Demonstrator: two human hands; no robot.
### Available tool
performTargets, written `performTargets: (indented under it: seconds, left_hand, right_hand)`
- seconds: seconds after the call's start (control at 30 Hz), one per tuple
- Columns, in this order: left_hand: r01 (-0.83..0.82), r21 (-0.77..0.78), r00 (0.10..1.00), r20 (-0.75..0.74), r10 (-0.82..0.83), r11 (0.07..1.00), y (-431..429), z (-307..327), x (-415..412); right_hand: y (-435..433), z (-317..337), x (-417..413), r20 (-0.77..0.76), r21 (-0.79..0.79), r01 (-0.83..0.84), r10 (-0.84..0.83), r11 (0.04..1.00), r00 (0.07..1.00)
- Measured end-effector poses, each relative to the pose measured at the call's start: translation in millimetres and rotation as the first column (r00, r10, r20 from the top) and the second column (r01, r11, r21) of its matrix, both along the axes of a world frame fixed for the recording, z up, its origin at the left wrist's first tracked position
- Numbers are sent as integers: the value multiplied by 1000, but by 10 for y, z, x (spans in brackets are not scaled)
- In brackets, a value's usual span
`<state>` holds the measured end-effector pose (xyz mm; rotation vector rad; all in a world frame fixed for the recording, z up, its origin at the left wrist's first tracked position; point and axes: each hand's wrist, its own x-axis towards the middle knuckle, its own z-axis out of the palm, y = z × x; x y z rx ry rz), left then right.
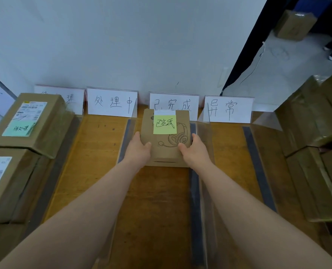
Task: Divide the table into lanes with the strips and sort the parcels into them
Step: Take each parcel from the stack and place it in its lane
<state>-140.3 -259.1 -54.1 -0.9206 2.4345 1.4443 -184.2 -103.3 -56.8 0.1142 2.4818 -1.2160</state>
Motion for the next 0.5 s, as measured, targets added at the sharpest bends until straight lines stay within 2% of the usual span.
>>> performTargets:
  seconds: [0.1,0.2,0.37,0.5]
  left_hand:
    - [94,-154,992,-66,-105,984,19,206,62]
    - [239,-364,959,-53,-277,900,66,474,193]
    - [354,-481,885,-104,-454,802,247,908,535]
    - [412,-620,777,-145,-613,668,532,1217,899]
  right_hand:
    - [40,273,128,-117,76,-76,85,994,989]
    - [89,556,337,-227,166,-127,163,978,960]
    - [257,926,813,-347,254,-89,177,963,921]
    - [605,1207,1291,-403,327,-14,153,945,902]
